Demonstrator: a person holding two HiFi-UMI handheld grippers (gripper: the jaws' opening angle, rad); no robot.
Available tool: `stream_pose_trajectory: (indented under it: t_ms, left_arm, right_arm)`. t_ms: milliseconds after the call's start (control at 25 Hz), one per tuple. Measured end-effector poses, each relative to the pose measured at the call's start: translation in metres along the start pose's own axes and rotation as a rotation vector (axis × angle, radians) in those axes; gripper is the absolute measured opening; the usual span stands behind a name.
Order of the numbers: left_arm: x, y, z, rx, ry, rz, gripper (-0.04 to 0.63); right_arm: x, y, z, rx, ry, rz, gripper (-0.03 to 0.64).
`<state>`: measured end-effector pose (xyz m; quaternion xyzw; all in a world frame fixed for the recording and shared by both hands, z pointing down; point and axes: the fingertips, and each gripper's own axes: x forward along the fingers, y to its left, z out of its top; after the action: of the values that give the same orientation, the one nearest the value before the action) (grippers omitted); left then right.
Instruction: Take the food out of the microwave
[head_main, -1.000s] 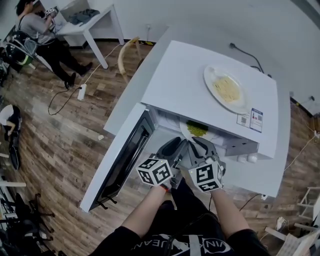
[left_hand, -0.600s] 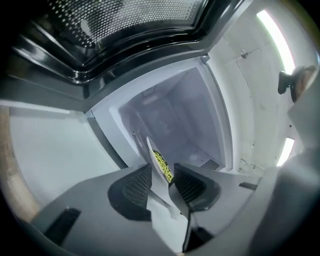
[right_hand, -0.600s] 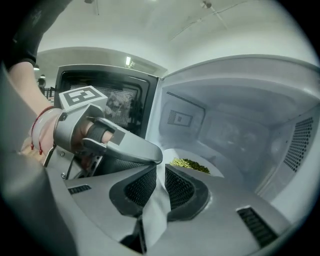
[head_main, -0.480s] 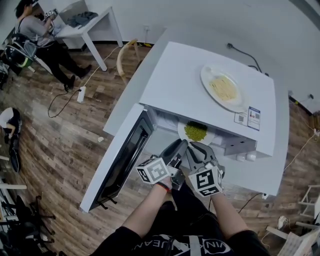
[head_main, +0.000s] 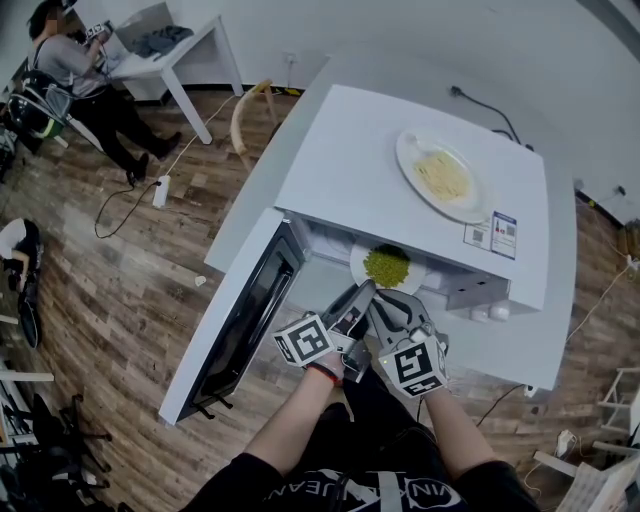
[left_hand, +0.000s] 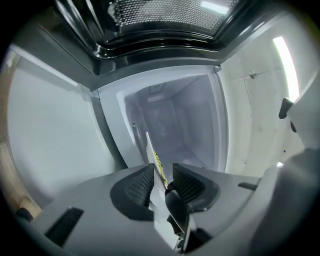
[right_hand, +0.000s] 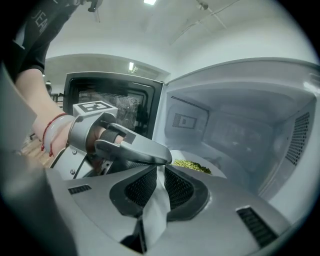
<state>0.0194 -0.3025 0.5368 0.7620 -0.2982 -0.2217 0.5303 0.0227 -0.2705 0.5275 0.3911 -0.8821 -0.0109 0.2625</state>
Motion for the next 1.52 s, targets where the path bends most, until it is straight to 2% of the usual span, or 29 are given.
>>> stream_pose_trajectory:
  t_ms: [160, 280, 440, 560, 640, 680, 800, 920, 1040, 1120, 1240, 1360, 1440, 1520]
  left_arm:
    - [-0.002, 0.006, -0.001, -0.053, -0.018, 0.022, 0.051]
    - [-0.003, 0.008, 0.0, -0.088, -0.034, 0.029, 0.032]
    - [-0.004, 0.012, -0.001, -0.142, -0.056, 0.034, 0.032]
    - [-0.003, 0.015, -0.003, -0.187, -0.07, 0.032, 0.032]
    - [-0.001, 0.011, -0.005, -0.24, -0.085, 0.013, 0.032]
    - [-0.001, 0.011, -0.005, -0.242, -0.087, 0.012, 0.032]
    - [-0.002, 0.016, -0.004, -0.192, -0.072, 0.038, 0.032]
    - [-0.002, 0.013, -0.005, -0.233, -0.081, 0.02, 0.032]
    - [-0.003, 0.01, -0.006, -0.271, -0.091, 0.001, 0.032]
    - [-0.006, 0.013, -0.007, -0.251, -0.082, 0.009, 0.032]
    - [-0.007, 0.008, -0.008, -0.251, -0.078, -0.006, 0.032]
    - [-0.009, 0.008, -0.005, -0.159, -0.069, 0.011, 0.034]
    - [-0.011, 0.009, -0.003, -0.102, -0.062, 0.024, 0.079]
    - [-0.01, 0.009, -0.003, -0.093, -0.056, 0.025, 0.139]
  right_arm:
    - [-0.003, -0.001, -0.001, 0.01, -0.003, -0.024, 0.066]
    - [-0.014, -0.011, -0.002, 0.103, -0.014, -0.093, 0.067]
    - [-0.032, -0.024, -0.024, 0.339, -0.003, -0.182, 0.069]
    - [-0.04, -0.028, -0.045, 0.546, -0.001, -0.206, 0.078]
    - [-0.04, -0.029, -0.054, 0.696, -0.012, -0.199, 0.091]
    - [-0.039, -0.029, -0.057, 0.778, -0.022, -0.191, 0.102]
    - [-0.035, -0.03, -0.057, 1.005, -0.083, -0.15, 0.134]
    - [-0.03, -0.032, -0.05, 1.151, -0.155, -0.109, 0.141]
    - [-0.026, -0.04, -0.049, 1.271, -0.214, -0.109, 0.14]
    - [-0.023, -0.045, -0.048, 1.338, -0.244, -0.105, 0.14]
    - [-0.019, -0.043, -0.046, 1.378, -0.263, -0.081, 0.134]
    - [-0.017, -0.041, -0.044, 1.432, -0.299, -0.067, 0.093]
    - [-0.016, -0.039, -0.045, 1.49, -0.323, -0.058, 0.079]
    - [-0.016, -0.038, -0.045, 1.525, -0.339, -0.047, 0.068]
